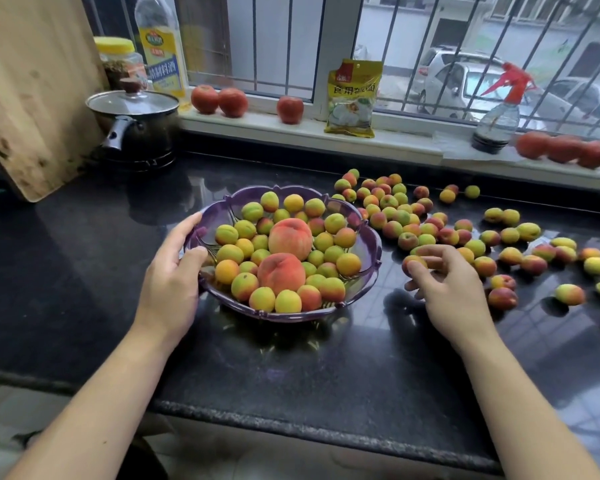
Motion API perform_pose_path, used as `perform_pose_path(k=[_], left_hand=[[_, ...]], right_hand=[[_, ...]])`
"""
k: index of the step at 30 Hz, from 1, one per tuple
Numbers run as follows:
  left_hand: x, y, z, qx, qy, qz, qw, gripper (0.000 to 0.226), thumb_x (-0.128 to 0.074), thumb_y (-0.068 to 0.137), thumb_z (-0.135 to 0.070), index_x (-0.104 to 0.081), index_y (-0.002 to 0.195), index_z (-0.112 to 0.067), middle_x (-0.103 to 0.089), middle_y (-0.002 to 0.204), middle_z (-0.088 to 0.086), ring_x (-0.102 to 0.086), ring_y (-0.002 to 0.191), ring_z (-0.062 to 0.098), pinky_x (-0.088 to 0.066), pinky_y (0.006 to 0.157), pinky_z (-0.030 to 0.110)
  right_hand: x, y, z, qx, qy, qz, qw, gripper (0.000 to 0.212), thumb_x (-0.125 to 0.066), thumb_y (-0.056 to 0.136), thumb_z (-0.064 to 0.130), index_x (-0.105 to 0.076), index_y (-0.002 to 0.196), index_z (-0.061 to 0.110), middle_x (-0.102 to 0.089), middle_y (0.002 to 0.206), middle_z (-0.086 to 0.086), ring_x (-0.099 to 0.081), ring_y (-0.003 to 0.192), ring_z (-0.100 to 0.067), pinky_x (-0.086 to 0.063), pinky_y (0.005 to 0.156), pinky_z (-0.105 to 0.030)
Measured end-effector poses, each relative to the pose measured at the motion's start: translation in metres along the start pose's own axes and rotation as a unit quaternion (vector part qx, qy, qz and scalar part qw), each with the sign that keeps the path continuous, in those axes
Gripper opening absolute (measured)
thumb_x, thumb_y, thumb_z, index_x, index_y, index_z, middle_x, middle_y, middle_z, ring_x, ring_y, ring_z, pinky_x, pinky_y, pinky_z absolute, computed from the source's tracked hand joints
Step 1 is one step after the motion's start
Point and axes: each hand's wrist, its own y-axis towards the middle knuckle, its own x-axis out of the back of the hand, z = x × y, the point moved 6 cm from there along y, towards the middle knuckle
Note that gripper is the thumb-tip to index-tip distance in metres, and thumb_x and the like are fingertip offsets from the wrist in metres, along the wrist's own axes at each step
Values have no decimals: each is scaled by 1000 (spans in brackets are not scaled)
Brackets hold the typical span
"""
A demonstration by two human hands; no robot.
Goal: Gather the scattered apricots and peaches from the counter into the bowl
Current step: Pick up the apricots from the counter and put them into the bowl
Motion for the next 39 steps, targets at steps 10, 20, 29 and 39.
perform_pose_path(k=[10,20,29,39], left_hand=[[2,3,7,14,-8,8,1000,53,-47,89,-33,-59,140,-41,-66,136,-16,-62,123,1,-51,98,25],[5,4,10,24,3,4,1000,53,-49,90,-36,-59,141,-44,-68,134,-18,-63,125,7,-52,109,49],[5,5,13,19,-4,8,1000,54,-50,89,-37,-59,142,-43,-68,134,-16,-64,125,7,-53,109,48],[4,5,13,19,-7,12,1000,54,-50,89,-40,-59,142,-44,-68,135,-17,-64,124,7,-54,108,48]], right_hand=[[1,1,5,5,151,10,988,30,-57,100,22,-67,129,22,-71,117,4,-69,105,-15,-59,87,-33],[-40,26,114,297,-346,161,875,33,-72,92,22,-65,124,28,-58,113,7,-53,103,-16,-38,76,-22],[-57,31,114,308,-423,224,822,36,-72,91,25,-66,126,31,-59,109,7,-53,102,-17,-50,85,-29],[-62,29,117,313,-448,238,803,36,-72,91,19,-66,124,31,-59,112,8,-54,101,-16,-49,77,-24]])
